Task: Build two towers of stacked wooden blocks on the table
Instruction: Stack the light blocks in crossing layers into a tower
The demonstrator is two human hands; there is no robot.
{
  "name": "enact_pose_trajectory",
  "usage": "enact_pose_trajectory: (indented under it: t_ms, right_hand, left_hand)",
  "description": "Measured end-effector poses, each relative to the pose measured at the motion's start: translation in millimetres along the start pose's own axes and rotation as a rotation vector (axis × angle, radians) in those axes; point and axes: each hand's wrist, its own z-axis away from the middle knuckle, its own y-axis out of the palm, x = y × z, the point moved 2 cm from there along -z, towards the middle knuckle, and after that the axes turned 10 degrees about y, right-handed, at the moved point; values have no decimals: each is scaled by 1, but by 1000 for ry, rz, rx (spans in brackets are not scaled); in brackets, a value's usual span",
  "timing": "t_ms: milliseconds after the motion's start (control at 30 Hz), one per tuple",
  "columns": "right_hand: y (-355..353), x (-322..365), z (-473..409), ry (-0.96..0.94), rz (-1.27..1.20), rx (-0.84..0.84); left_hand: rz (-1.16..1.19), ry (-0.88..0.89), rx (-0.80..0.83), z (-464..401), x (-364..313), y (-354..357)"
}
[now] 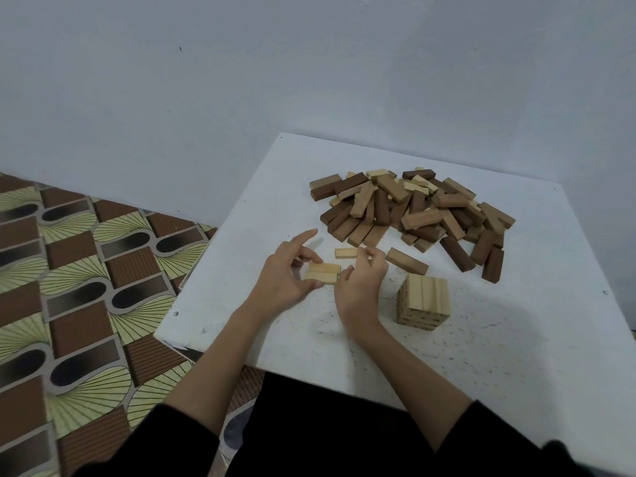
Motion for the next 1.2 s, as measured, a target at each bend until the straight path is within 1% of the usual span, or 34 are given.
enact_pose_trajectory:
  t_ms: [233,600,1200]
  right_hand:
    - [-3,1,1,-61,-62,44]
    - [-8,0,1,-130,-180,86]
    - [-6,-3,-1,-165,-183,73]
  left_hand:
    - [22,-1,-26,0,3,2]
    - [-40,-23,37,-4,6,3]
    - [-51,-20,31,-4,9,4]
